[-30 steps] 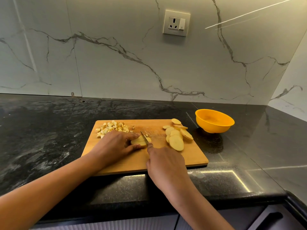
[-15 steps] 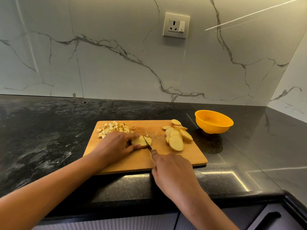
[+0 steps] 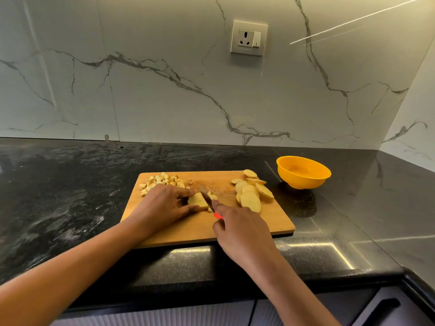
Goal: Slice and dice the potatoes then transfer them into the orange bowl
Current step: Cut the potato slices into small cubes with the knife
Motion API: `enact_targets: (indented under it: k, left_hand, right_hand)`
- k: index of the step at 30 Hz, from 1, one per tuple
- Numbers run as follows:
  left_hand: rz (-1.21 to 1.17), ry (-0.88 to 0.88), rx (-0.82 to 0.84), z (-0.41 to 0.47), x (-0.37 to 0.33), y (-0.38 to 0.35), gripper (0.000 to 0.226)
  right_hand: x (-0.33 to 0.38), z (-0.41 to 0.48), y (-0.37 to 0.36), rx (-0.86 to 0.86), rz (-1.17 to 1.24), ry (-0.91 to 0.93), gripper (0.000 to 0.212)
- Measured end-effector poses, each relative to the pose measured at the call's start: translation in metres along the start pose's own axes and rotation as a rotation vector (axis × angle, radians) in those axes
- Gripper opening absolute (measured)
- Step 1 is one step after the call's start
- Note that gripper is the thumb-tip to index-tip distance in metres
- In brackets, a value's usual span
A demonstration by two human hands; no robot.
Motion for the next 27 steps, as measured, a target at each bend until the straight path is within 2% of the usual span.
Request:
enact_targets:
  k: [5,14,21,27]
  left_hand:
    - [-0.002,-0.011,-0.008,0.002,0.001,-0.001,0.057]
    - [0.016,-0.017,-0.021,0.002,-0.001,0.0,0.048]
    - [0.031,-0.019,-0.019,0.001,-0.002,0.0,0.058]
    - [-0.002,-0.021,-0.024,0.0,0.0,0.0,0.055]
  right_hand:
    - [0.011,-0.002,-0.008,0.006,-0.126,0.034,0.045]
    - [0.03,0.024,-0.014,0.187,-0.269,0.058,0.029]
    - [0.017,-0.013,-0.012,0.128,-0.26,0.059,0.051]
    - [0.013,-0.008,-0.008,0.084,-0.212,0.084,0.049]
Point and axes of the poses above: each hand's wrist, its own z-axis towards the middle knuckle, its own y-axis out of the back of the hand, x = y × z, the point moved 5 cm from there along z, towards the middle knuckle, and after that the axes turned 8 degrees about y, right-handed, at the moved point
